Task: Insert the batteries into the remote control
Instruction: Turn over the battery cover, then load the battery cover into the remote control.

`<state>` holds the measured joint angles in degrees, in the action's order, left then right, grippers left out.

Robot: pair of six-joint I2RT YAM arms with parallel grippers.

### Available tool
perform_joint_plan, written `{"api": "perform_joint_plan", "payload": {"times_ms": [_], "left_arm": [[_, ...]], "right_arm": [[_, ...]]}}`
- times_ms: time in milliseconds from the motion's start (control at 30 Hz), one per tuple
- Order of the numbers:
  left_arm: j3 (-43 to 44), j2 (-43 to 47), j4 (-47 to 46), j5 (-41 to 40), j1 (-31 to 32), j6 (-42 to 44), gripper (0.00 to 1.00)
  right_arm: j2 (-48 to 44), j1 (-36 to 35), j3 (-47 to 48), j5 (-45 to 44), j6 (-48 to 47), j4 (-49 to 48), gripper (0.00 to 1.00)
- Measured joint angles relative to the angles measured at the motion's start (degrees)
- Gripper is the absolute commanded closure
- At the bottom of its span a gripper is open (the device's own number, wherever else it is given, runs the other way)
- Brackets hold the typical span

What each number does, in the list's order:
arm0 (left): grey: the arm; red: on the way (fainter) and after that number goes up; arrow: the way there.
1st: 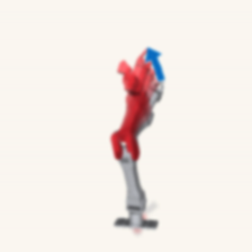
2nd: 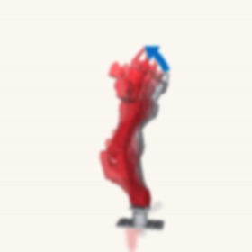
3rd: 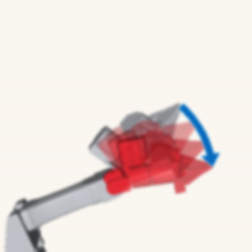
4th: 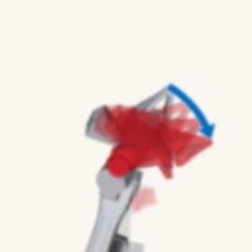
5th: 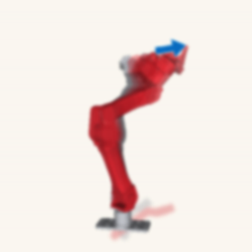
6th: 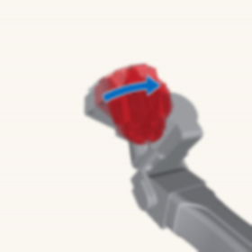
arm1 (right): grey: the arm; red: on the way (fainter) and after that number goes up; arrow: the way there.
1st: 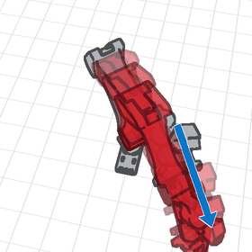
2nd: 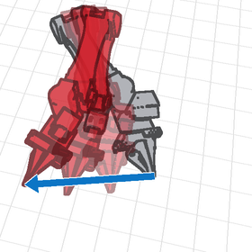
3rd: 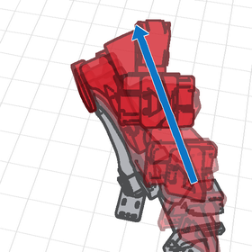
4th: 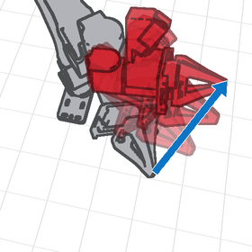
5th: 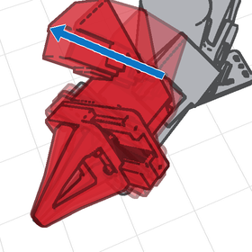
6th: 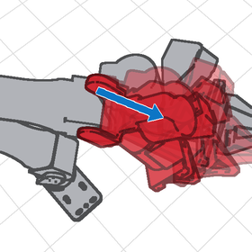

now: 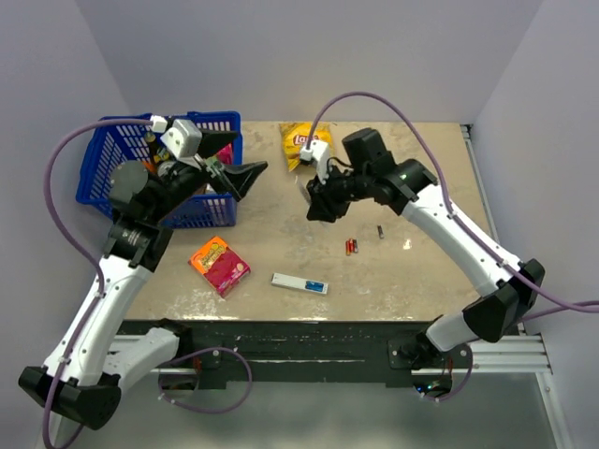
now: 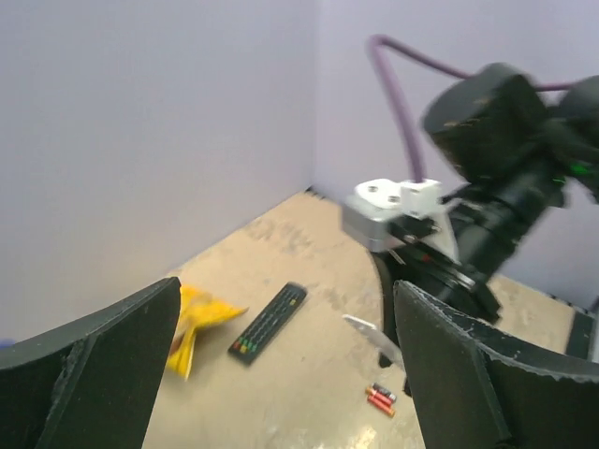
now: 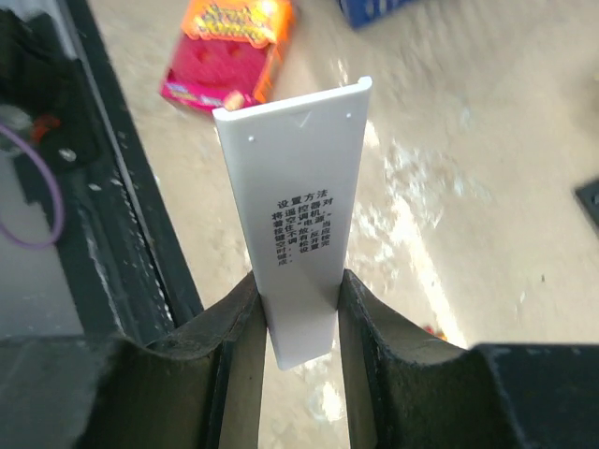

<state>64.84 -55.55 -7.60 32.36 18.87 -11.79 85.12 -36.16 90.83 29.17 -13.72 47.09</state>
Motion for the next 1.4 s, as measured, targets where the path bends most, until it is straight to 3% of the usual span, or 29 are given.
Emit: {"api": "perform_joint_plan", "payload": {"times_ms": [233, 533, 933, 1167, 1400], "left_arm": [[-8.9, 7.98, 14.29, -16.7, 0.0, -3.61, 0.0], [-22.01, 11.28, 25.09, -23.06, 0.0, -14.8, 0.0], [-26.88, 17.31, 38.38, -34.93, 0.0, -26.45, 0.08], [-24.92, 22.12, 46.29, -47.6, 0.0, -28.11, 0.08], [-23.69, 23.98, 47.74, -51.98, 0.0, -28.06, 0.08]], "right_arm": [[2.47, -11.8, -2.69, -20.83, 3.96, 4.61, 1.0], [9.77, -22.75, -12.72, -34.25, 8.72, 7.23, 1.0], [16.63, -29.94, -13.94, -40.65, 9.88, 3.67, 1.0], [21.38, -30.42, -13.97, -42.05, 9.62, 2.56, 0.99], [22.84, -30.53, -13.94, -42.53, 8.87, 2.05, 0.98]]}}
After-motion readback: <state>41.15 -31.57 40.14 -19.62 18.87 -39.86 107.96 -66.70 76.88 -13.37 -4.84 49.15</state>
